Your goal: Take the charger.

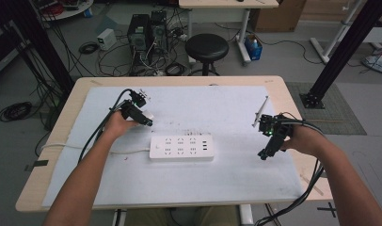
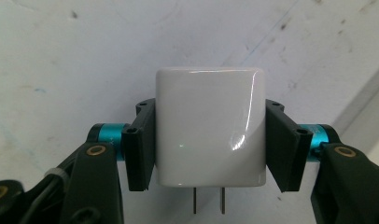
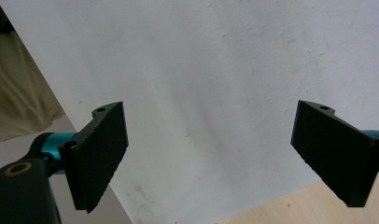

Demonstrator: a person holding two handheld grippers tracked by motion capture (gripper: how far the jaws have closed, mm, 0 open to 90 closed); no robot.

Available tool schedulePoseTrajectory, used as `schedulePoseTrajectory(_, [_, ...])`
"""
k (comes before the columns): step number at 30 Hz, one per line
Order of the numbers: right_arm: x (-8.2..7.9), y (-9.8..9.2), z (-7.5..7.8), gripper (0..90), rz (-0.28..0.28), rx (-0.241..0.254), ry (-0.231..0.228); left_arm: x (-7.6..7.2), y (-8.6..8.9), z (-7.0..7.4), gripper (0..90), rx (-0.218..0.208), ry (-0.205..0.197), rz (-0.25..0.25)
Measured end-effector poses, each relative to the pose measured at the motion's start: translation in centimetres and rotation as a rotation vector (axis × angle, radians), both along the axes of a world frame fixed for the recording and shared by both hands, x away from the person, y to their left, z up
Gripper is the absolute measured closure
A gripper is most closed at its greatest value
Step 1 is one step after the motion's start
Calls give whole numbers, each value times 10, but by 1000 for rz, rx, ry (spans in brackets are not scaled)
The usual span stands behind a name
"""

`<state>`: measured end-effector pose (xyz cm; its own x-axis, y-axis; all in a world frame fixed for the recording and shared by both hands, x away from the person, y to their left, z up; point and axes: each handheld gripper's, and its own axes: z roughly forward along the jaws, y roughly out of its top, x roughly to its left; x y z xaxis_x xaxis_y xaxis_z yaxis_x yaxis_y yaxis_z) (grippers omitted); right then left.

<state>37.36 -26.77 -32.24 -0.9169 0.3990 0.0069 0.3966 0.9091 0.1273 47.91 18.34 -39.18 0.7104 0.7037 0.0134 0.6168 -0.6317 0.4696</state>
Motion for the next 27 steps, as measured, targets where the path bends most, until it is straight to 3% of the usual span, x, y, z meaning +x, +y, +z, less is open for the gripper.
schedulePoseTrajectory(8, [-1, 0, 1, 103, -3, -4, -16, -23, 19, 45, 425, -53, -90, -10])
schedulePoseTrajectory(9, [-1, 0, 1, 103, -3, -4, -16, -23, 19, 45, 425, -53, -90, -10])
schedulePoseTrajectory(10, [-1, 1, 1, 104, -4, -3, -19, -31, 24, 56, 425, -64, -109, -17])
schedulePoseTrajectory(12, [-2, 3, 2, 103, -8, 3, -22, -40, 27, 66, 425, -68, -124, -21])
schedulePoseTrajectory(17, [-4, 4, 5, 103, -18, 21, -35, -65, 33, 89, 425, -61, -150, -42])
schedulePoseTrajectory(22, [-8, 6, 8, 104, -24, 25, -52, -83, 39, 108, 425, -86, -170, -62])
schedulePoseTrajectory(27, [-11, 6, 9, 104, -18, 23, -69, -98, 40, 121, 425, -67, -182, -109])
